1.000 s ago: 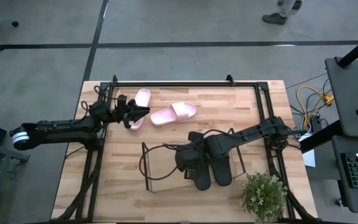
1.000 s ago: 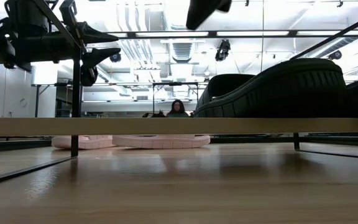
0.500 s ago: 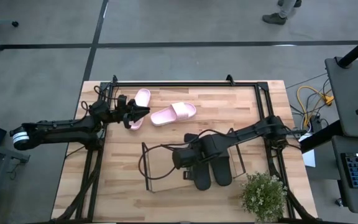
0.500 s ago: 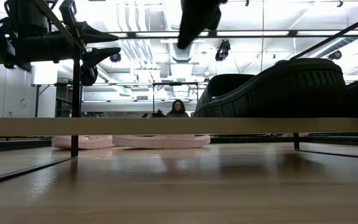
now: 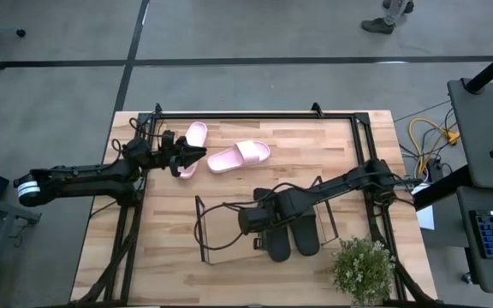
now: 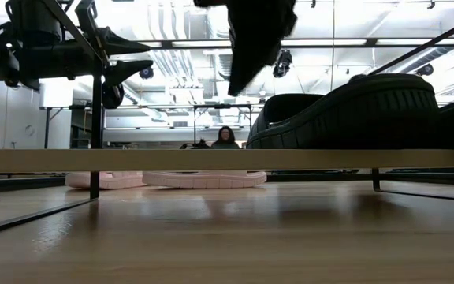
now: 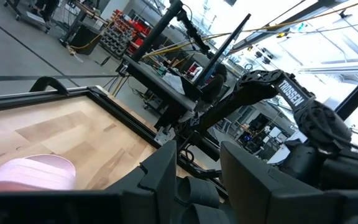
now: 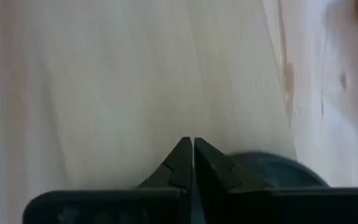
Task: Pick and place slides into the shelf
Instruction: Put the black slide on the shelf, then put the right pink slide on the shelf
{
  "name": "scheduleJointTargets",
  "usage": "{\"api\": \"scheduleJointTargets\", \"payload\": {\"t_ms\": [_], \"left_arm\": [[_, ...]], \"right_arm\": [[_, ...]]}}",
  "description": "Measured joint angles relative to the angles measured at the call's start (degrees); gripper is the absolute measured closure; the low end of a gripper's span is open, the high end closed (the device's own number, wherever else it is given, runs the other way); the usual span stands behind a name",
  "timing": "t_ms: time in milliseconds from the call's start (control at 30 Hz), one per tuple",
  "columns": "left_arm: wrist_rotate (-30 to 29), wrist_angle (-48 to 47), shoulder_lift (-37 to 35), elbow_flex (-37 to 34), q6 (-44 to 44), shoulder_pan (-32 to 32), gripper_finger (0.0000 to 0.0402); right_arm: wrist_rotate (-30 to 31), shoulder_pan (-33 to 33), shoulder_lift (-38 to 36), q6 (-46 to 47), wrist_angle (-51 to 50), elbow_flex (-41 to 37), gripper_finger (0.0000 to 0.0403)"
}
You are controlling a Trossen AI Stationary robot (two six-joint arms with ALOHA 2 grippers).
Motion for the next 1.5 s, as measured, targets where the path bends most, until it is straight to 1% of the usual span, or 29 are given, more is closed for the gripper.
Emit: {"api": "scheduleJointTargets", "payload": {"t_ms": [200, 533, 767, 933, 1200, 1267, 1333, 1433, 1500], "left_arm": [[0.0, 0.0, 0.0, 0.0, 0.0, 0.0, 0.0292], [0.0, -0.02, 0.0, 0.0, 0.0, 0.0, 0.0292], [0.0, -0.03, 0.0, 0.0, 0.0, 0.0, 0.0292], [0.04, -0.04, 0.0, 0.0, 0.0, 0.0, 0.0292], [0.46, 0.06, -0.27, 0.0, -0.02, -0.02, 0.0292], [0.46, 0.17, -0.65, 0.0, -0.02, -0.02, 0.0292], [0.46, 0.35, -1.1, 0.0, -0.01, -0.02, 0.0292], [1.05, 1.61, -2.07, 0.0, 1.97, -0.02, 0.0292], [1.2, 2.29, -2.94, 0.0, 2.89, -0.02, 0.0292]], "right_arm": [[0.05, -0.02, 0.0, -0.08, -0.61, -2.85, 0.0394], [0.26, 0.0, -0.11, -0.52, -5.86, -2.93, 0.0394], [0.28, 0.0, -0.11, -0.68, -6.14, -1.98, 0.0394], [2.38, 0.02, -0.24, -0.29, -1.91, 0.12, 0.0394], [7.48, -0.08, -2.6, -0.57, -0.12, 8.56, 0.0394], [7.75, -0.28, -4.19, -1.04, 2.47, 9.79, 0.0394], [7.7, -0.44, -6.63, -2.12, 7.38, 10.29, 0.0394], [4.45, -0.94, -11.4, -4.6, 18.49, 9.32, 0.0394], [3.11, -1.46, -15.06, -5.15, 23.4, 7.56, 0.0394]]}}
